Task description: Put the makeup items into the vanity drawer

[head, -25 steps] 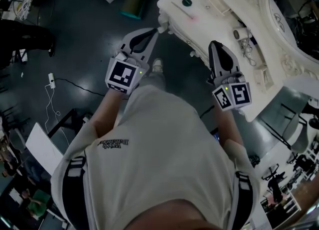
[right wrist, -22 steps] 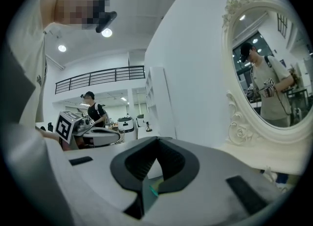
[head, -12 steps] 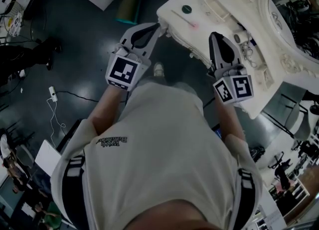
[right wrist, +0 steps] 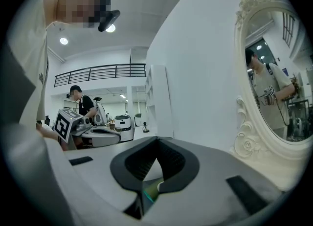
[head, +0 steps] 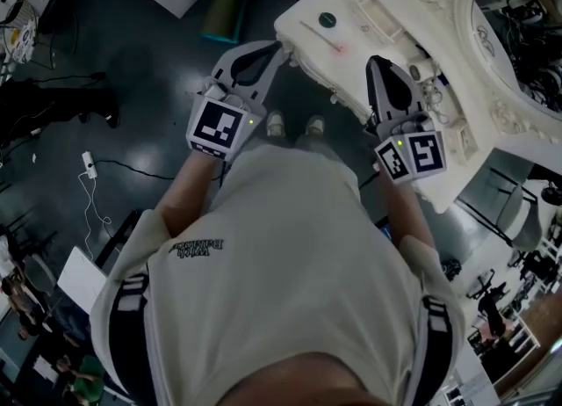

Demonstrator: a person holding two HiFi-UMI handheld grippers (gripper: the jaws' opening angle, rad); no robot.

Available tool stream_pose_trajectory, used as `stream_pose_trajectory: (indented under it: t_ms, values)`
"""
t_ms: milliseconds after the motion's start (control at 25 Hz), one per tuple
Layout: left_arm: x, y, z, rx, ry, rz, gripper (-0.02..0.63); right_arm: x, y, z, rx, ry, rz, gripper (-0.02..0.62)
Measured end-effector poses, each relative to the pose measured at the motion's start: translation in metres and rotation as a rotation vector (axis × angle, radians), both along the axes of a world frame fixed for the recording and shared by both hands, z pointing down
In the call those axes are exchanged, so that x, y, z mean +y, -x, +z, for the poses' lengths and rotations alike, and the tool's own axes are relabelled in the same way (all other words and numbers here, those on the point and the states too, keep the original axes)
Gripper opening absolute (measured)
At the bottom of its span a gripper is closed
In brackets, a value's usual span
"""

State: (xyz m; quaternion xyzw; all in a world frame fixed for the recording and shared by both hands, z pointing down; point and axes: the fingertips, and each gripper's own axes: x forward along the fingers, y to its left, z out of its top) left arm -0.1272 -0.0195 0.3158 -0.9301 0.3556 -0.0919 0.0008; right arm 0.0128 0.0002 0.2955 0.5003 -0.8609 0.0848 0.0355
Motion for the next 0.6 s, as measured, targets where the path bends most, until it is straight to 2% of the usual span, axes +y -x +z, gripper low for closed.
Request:
stream_pose_trajectory:
  t_ms: [600]
  values:
    - [0.000,-0.017,0.003,-0.009,0.040,-0.108,0.014,-0.016,-0.024,0.013,-0.019,0.017,-0.116,0.000]
